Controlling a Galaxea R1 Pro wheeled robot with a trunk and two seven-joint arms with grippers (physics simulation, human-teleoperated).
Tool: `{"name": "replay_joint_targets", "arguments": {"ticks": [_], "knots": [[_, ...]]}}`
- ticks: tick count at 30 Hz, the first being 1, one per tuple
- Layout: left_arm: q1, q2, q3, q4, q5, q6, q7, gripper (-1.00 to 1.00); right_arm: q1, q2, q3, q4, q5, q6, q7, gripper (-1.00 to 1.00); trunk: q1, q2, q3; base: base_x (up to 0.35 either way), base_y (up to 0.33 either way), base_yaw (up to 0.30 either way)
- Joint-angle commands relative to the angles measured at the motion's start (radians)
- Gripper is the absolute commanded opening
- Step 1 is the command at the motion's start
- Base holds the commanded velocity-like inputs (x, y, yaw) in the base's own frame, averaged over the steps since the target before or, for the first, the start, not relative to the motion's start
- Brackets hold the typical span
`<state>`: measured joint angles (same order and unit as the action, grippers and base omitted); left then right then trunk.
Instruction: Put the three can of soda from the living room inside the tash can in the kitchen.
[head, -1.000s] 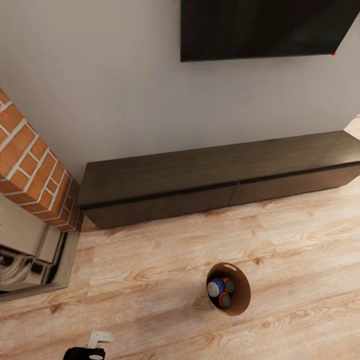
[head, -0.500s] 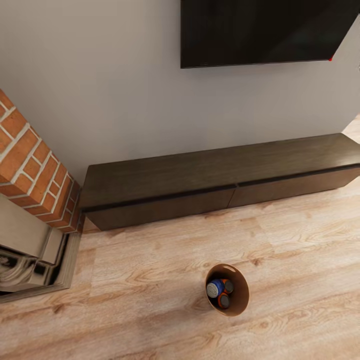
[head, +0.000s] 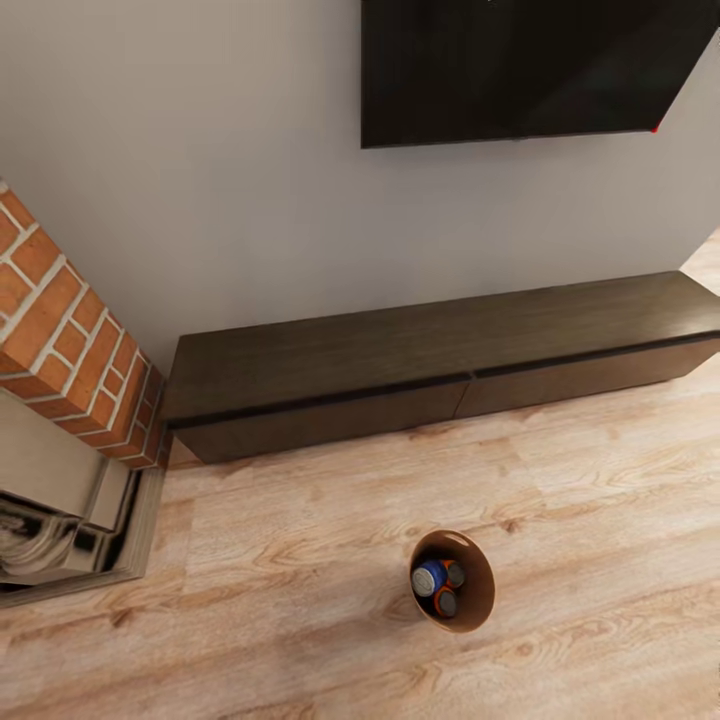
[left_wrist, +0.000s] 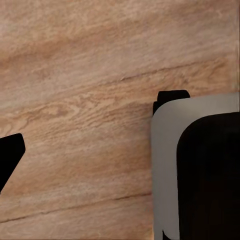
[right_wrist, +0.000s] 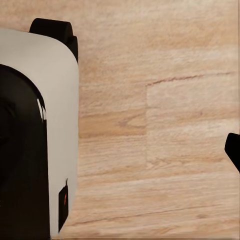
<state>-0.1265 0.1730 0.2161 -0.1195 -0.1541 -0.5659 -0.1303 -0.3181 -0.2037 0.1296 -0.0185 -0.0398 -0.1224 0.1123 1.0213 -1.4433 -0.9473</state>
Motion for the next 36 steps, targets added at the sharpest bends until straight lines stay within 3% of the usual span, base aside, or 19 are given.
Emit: {"name": "replay_joint_targets", "arguments": {"ticks": [1, 6, 11, 13, 17, 22, 26, 36], "knots": [[0.003, 0.002, 0.000, 0.001, 0.003, -0.018, -0.012, 1.00, 0.005, -0.001, 0.000, 0.000, 0.000, -0.001, 0.000, 1.00, -0.004, 0.007, 0.003, 0.000, 0.000, 0.000], [0.003, 0.007, 0.003, 0.006, 0.007, -0.017, -0.026, 1.00, 0.013, 0.001, 0.000, -0.001, 0.000, -0.002, 0.001, 1.00, -0.023, 0.042, 0.019, 0.000, 0.000, 0.000], [-0.024, 0.018, 0.006, 0.003, 0.013, 0.080, -0.027, 1.00, 0.015, 0.003, 0.001, -0.002, 0.000, -0.002, 0.001, 1.00, -0.042, 0.077, 0.035, 0.000, 0.000, 0.000], [-0.060, 0.021, 0.006, 0.006, 0.014, 0.136, -0.027, 1.00, 0.015, 0.004, 0.001, -0.003, 0.000, -0.002, 0.001, 1.00, -0.050, 0.091, 0.041, 0.000, 0.000, 0.000], [-0.087, 0.023, 0.003, 0.008, 0.014, 0.172, -0.028, 1.00, 0.016, 0.004, 0.001, -0.002, 0.000, -0.002, 0.001, 1.00, -0.065, 0.119, 0.053, 0.000, 0.000, 0.000], [-0.089, 0.019, -0.001, 0.011, 0.010, 0.182, -0.028, 1.00, 0.016, 0.005, 0.001, -0.002, -0.001, -0.002, 0.001, 1.00, -0.065, 0.119, 0.053, 0.000, 0.000, 0.000], [-0.057, 0.018, -0.003, 0.013, 0.008, 0.184, -0.027, 1.00, 0.016, 0.010, -0.001, -0.003, -0.001, -0.002, 0.001, 1.00, -0.065, 0.119, 0.053, 0.000, 0.000, 0.000], [-0.045, 0.023, 0.000, 0.016, 0.013, 0.192, -0.028, 1.00, 0.017, 0.012, -0.002, 0.015, -0.002, -0.002, 0.000, 1.00, -0.100, 0.182, 0.082, 0.000, 0.000, 0.000]]}}
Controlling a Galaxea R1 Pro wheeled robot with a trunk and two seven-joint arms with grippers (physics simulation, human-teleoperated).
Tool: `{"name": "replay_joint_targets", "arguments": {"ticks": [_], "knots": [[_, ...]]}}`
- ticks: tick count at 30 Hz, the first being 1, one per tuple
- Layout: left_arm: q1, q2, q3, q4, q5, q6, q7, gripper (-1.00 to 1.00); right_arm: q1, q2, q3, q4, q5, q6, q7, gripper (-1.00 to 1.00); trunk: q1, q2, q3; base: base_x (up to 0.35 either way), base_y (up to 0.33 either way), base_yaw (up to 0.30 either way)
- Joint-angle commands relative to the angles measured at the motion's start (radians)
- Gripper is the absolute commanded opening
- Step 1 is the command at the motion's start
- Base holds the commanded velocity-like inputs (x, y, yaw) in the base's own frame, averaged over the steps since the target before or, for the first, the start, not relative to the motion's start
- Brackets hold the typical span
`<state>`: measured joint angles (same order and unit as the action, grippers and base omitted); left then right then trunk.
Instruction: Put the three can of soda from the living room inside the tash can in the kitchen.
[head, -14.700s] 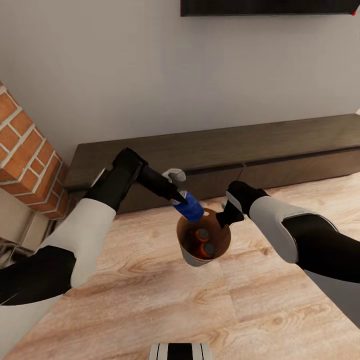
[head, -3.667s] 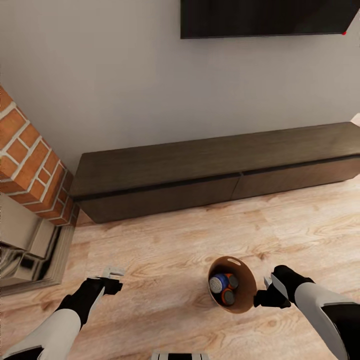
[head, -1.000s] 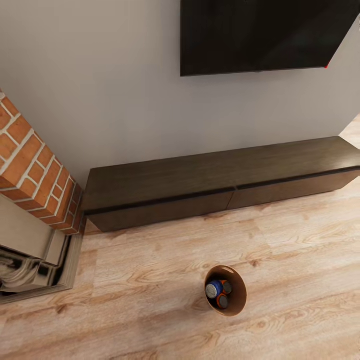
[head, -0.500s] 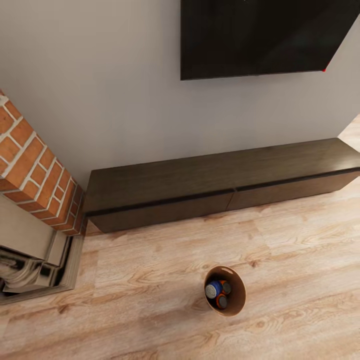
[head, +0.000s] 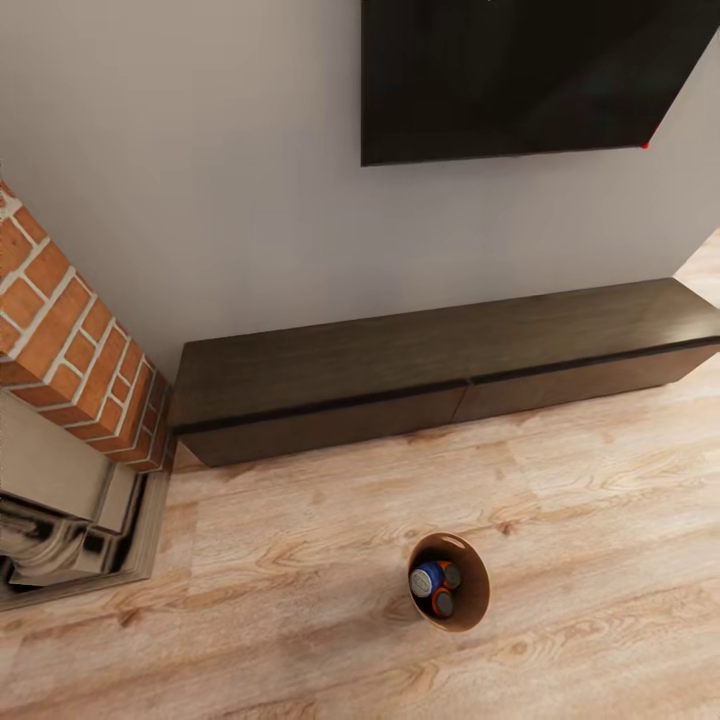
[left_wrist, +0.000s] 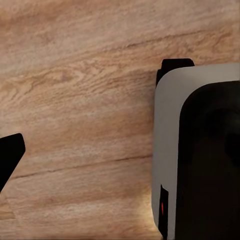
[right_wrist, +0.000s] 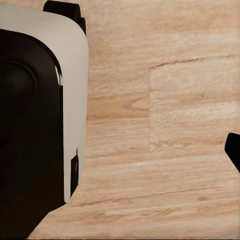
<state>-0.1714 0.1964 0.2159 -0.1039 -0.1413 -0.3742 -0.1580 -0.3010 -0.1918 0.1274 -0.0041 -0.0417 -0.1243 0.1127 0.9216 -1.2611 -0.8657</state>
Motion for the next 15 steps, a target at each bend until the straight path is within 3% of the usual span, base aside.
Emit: {"name": "replay_joint_targets", "arguments": {"ticks": [1, 15], "knots": [[0.001, -0.001, 0.000, 0.000, 0.000, 0.000, 0.000, 1.00, 0.000, 0.000, 0.000, 0.005, 0.000, 0.000, 0.000, 1.00, 0.000, 0.000, 0.000, 0.000, 0.000, 0.000], [0.007, -0.007, 0.002, 0.000, -0.001, 0.006, 0.005, 1.00, 0.000, 0.002, 0.000, 0.032, -0.001, 0.000, -0.004, 1.00, -0.054, 0.098, 0.044, 0.000, 0.000, 0.000]]}}
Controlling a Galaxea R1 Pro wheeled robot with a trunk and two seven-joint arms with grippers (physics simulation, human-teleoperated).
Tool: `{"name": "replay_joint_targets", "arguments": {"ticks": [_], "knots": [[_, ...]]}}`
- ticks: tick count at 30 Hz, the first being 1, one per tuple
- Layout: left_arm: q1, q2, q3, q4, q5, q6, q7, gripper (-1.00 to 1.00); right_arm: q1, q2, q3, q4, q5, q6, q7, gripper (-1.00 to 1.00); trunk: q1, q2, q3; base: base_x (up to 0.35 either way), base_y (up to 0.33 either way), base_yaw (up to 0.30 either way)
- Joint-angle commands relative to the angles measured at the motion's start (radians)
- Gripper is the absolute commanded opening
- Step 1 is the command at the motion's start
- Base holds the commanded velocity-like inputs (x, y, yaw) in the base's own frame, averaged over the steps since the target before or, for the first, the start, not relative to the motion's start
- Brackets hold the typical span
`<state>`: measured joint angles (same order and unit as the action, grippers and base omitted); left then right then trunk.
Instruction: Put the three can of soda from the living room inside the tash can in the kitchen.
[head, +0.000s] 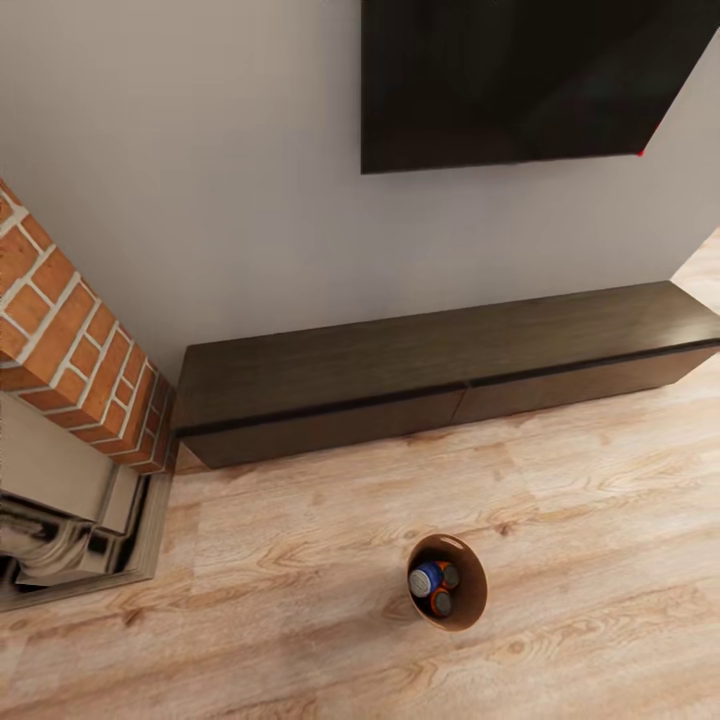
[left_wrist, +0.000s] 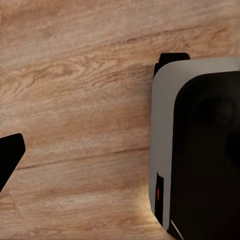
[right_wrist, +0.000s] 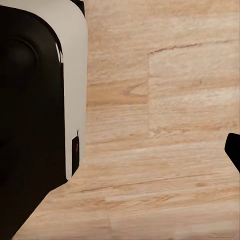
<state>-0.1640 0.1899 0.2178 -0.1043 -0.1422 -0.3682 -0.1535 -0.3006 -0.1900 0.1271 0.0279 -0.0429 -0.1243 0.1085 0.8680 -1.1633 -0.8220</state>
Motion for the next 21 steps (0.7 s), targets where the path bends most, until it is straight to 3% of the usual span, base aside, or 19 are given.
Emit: {"name": "replay_joint_targets", "arguments": {"ticks": [1, 13, 21], "knots": [[0.000, 0.000, 0.000, 0.000, 0.000, 0.001, 0.001, 1.00, 0.000, 0.000, 0.000, 0.001, 0.000, 0.000, -0.001, 1.00, -0.004, 0.007, 0.003, 0.000, 0.000, 0.000], [0.000, -0.001, -0.001, 0.000, -0.002, 0.003, 0.036, 1.00, 0.000, 0.001, -0.001, 0.003, -0.005, 0.001, -0.011, 1.00, -0.050, 0.091, 0.041, 0.000, 0.000, 0.000], [0.002, 0.008, 0.000, 0.006, 0.000, 0.003, 0.040, 1.00, 0.000, 0.000, -0.001, 0.008, -0.091, 0.003, -0.012, 1.00, -0.081, 0.147, 0.066, 0.000, 0.000, 0.000]]}}
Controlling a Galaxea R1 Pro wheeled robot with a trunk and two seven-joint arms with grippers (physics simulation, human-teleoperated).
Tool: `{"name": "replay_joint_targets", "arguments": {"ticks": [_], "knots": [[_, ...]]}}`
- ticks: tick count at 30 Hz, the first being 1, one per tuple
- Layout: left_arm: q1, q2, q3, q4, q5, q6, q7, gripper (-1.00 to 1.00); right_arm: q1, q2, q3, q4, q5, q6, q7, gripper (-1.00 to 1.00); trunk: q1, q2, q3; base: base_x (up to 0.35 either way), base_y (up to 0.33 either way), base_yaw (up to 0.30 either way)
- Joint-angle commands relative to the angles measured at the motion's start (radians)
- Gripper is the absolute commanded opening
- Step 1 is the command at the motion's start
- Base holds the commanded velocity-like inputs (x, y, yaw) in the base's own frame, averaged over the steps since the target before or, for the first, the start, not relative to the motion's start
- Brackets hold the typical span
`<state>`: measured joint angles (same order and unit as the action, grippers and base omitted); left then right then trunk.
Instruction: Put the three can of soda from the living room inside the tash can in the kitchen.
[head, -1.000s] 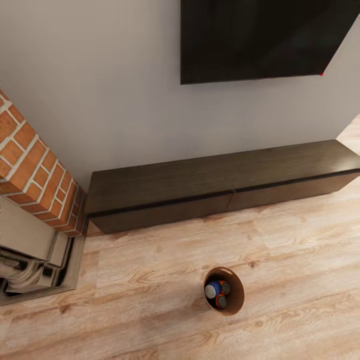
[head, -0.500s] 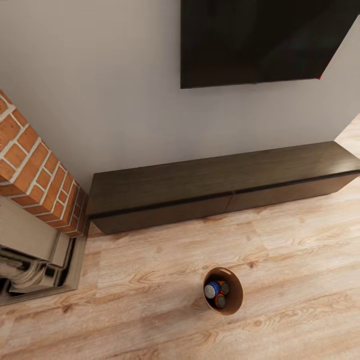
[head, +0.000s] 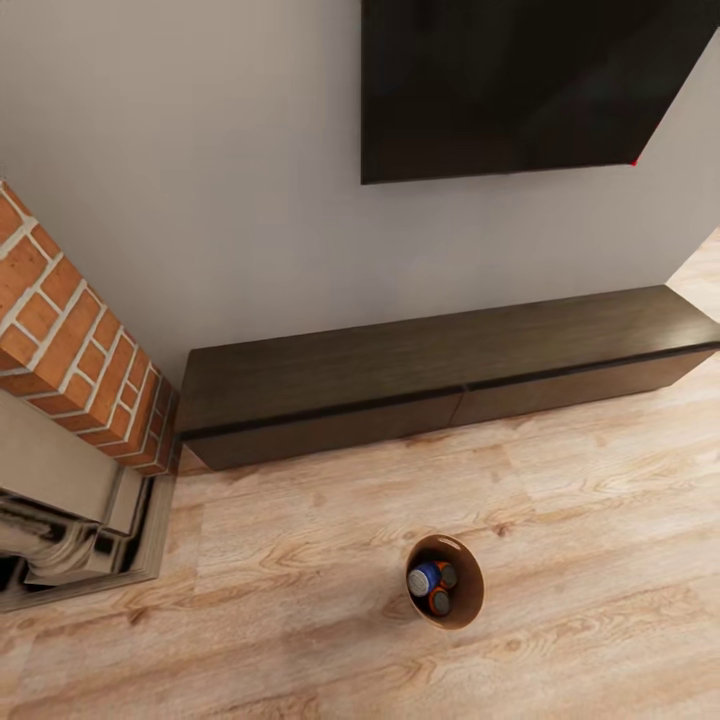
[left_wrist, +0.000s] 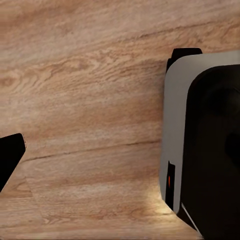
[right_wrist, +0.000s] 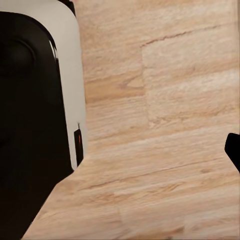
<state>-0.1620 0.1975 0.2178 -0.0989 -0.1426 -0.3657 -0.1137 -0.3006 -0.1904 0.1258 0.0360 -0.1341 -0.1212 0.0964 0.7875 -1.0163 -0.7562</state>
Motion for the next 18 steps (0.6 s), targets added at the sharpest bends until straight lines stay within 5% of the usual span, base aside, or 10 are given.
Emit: {"name": "replay_joint_targets", "arguments": {"ticks": [1, 7, 18], "knots": [[0.004, 0.002, 0.000, 0.004, 0.000, -0.001, 0.000, 1.00, 0.000, 0.000, 0.000, 0.001, -0.006, 0.000, 0.000, 1.00, -0.004, 0.007, 0.003, 0.000, 0.000, 0.000], [0.057, 0.005, 0.000, 0.019, 0.007, -0.010, -0.001, 1.00, 0.002, 0.001, 0.001, 0.003, -0.024, 0.001, 0.000, 1.00, -0.004, 0.007, 0.003, 0.000, 0.000, 0.000], [0.068, -0.006, -0.003, 0.023, 0.004, -0.011, 0.000, 1.00, 0.012, 0.000, 0.003, 0.004, -0.020, 0.000, 0.000, 1.00, -0.004, 0.007, 0.003, 0.000, 0.000, 0.000]]}}
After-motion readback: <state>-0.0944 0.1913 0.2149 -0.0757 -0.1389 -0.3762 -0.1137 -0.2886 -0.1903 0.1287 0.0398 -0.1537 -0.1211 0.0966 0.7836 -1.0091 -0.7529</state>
